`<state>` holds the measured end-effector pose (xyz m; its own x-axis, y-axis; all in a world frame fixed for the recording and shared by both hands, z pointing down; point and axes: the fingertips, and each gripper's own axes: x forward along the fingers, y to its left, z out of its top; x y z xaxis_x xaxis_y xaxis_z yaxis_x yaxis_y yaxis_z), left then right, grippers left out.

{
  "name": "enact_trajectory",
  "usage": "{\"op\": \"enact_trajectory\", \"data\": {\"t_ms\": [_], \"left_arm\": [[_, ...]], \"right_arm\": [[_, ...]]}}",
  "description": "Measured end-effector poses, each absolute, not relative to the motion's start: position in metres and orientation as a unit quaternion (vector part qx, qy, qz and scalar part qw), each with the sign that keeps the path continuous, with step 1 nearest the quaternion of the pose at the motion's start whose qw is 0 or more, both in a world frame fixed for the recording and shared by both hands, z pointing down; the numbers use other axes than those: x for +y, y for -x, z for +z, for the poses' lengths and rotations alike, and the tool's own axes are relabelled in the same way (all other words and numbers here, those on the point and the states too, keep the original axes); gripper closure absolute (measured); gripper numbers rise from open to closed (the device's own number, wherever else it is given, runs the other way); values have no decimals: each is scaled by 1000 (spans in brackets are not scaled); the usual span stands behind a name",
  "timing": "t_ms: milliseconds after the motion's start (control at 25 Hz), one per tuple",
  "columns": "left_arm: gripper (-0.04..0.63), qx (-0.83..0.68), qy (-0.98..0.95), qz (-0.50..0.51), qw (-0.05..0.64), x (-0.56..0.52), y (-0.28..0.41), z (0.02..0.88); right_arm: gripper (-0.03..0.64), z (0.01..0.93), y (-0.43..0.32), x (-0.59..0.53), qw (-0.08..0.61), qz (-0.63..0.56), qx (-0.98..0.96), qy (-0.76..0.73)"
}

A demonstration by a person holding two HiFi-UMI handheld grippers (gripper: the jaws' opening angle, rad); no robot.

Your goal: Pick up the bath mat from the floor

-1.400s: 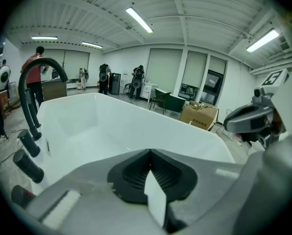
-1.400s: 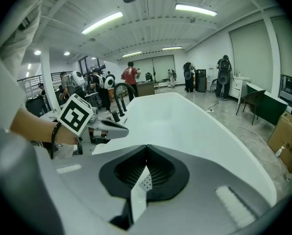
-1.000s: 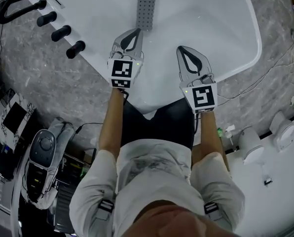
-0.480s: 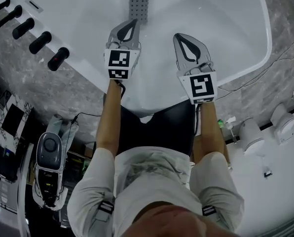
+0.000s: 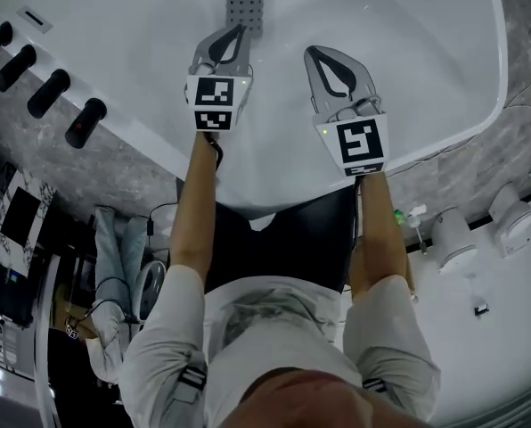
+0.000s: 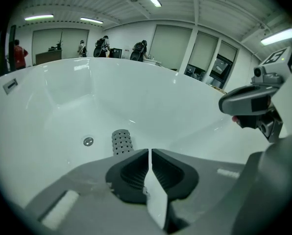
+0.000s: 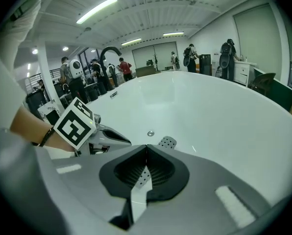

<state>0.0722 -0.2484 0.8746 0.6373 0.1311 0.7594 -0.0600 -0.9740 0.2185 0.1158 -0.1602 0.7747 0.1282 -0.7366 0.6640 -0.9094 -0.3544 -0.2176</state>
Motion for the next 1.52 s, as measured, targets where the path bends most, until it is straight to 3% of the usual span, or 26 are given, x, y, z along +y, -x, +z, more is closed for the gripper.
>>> {"op": "enact_trajectory", "data": {"t_ms": [400, 1160, 1520], "left_arm": [[561, 29, -881, 458, 117, -244, -77, 936], [454, -10, -839, 524, 146, -244, -59, 1043], [302, -33, -831, 536, 143, -244, -48, 1083]], "right_arm": [[615, 828, -123, -161, 119, 381, -548, -735], [615, 884, -120, -168, 131, 392, -564, -715], [615, 904, -113, -167, 126, 403, -566, -708]]}}
